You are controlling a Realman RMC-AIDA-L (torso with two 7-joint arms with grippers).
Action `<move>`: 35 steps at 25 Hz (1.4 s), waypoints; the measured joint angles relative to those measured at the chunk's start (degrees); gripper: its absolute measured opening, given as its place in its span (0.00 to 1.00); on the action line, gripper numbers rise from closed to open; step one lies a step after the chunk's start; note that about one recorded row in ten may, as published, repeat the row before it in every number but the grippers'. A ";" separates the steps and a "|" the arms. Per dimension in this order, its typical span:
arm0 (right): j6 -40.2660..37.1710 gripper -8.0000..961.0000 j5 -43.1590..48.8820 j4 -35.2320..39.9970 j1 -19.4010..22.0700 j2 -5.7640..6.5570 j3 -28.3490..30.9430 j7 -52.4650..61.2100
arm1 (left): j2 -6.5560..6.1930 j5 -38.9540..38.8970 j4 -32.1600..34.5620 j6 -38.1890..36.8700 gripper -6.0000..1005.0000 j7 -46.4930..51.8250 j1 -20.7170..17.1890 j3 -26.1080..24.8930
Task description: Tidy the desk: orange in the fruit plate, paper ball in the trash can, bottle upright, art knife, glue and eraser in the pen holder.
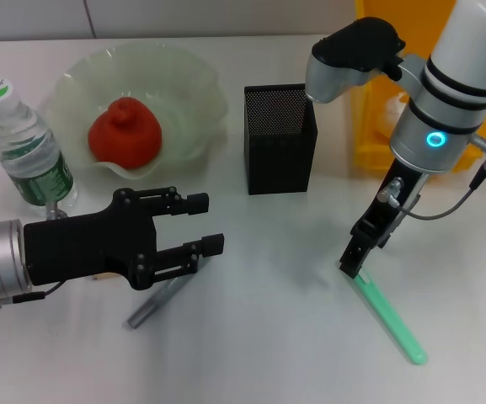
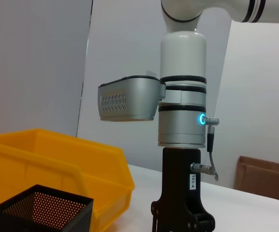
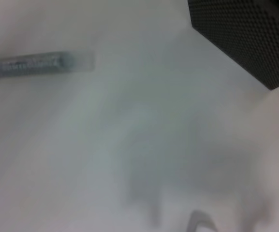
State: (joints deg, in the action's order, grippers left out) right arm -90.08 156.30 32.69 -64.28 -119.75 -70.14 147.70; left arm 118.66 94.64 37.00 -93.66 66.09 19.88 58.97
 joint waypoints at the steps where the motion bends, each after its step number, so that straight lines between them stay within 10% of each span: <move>1: 0.01 0.75 0.00 0.00 -0.08 -0.03 0.00 -0.03 | 0.00 0.00 0.00 0.00 0.56 0.00 -0.01 0.00; 16: 0.19 0.55 -3.66 -1.82 -0.48 -0.04 -2.96 -0.53 | -0.01 -0.02 -0.61 0.10 0.56 -0.83 0.31 -0.09; 35: 2.77 0.54 -3.70 -3.84 -1.64 -0.13 -5.94 -0.16 | 0.00 -0.07 -1.18 0.52 0.57 -0.88 0.43 -0.08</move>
State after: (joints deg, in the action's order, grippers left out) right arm -87.31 152.60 28.85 -65.92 -119.88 -76.08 147.54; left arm 118.65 94.57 35.82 -93.14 65.21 20.31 58.89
